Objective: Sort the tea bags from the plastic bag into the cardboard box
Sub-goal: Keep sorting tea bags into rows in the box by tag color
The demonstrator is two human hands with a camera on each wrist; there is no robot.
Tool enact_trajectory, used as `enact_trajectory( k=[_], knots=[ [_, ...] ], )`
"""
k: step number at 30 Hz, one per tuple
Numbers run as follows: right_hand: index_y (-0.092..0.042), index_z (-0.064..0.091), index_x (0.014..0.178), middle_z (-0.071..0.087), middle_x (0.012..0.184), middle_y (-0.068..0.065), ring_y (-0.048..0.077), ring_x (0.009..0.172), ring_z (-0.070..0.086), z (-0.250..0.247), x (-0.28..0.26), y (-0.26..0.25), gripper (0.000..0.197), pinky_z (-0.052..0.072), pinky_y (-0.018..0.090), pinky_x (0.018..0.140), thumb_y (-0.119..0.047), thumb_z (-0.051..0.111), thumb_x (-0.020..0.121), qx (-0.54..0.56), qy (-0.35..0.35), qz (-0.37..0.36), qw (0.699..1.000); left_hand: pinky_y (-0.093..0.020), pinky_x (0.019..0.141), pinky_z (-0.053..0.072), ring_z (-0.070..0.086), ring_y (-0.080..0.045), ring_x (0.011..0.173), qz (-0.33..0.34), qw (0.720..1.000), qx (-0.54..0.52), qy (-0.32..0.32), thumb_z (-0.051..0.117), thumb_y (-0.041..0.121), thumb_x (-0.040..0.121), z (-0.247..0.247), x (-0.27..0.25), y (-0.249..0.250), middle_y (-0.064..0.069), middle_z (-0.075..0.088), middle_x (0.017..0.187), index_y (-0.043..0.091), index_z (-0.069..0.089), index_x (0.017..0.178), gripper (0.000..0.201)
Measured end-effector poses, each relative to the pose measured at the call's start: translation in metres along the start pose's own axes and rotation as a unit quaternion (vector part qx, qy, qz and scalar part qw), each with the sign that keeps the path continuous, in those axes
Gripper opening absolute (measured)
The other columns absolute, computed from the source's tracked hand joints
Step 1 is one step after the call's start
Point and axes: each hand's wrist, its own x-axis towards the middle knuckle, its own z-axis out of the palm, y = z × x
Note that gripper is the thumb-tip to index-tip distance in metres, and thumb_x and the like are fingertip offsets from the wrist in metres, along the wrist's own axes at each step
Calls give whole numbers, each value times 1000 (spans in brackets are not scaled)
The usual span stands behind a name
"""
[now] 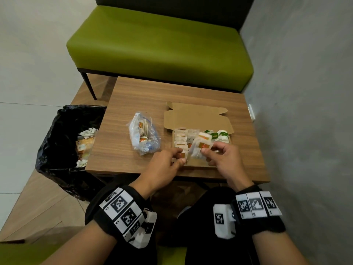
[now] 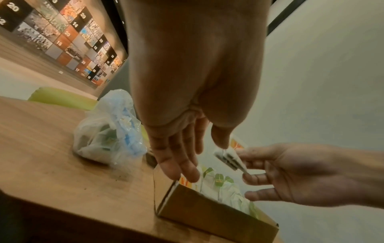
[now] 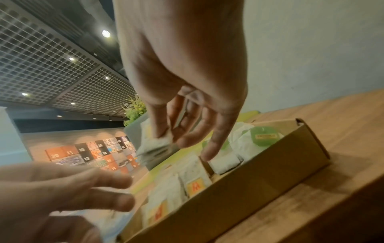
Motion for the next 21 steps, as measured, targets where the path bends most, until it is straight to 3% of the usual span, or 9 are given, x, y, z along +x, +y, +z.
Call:
enact_trajectory(
  k=[3,8,15,19,21],
  knots=[
    [-19,74,90,72,88,0,11,69,65,-3,28,9,6,50,22,49,-14,74,88,-29,65,38,997,-35,99,48,58,-17,114,6,996,85,-25,57,31,97,4,0,-1,-1,61,130,19,55,137,42],
    [-18,73,92,70,79,6,17,61,62,11,57,25,4,49,25,44,-20,74,88,-156,15,81,984,-32,107,41,48,-16,127,13,986,146,-81,56,34,97,10,-1,-1,2,53,137,21,53,138,43],
    [-19,71,80,67,71,3,20,56,62,28,71,27,8,50,27,43,-19,75,87,-226,6,82,971,-32,103,44,51,-16,121,37,980,178,-86,56,34,97,9,0,-7,1,57,130,20,57,132,38],
    [-11,74,92,73,75,5,19,62,71,36,72,28,8,62,39,55,-15,77,86,-196,51,68,977,-33,101,45,52,-17,119,40,978,182,-90,57,34,96,10,1,-5,-1,57,127,19,60,128,35],
    [-15,72,84,73,73,4,19,62,72,39,71,31,9,63,41,59,-20,80,83,-203,63,61,975,-33,101,45,52,-17,119,38,979,178,-93,57,33,96,10,2,-5,-1,57,127,19,60,127,35]
  ],
)
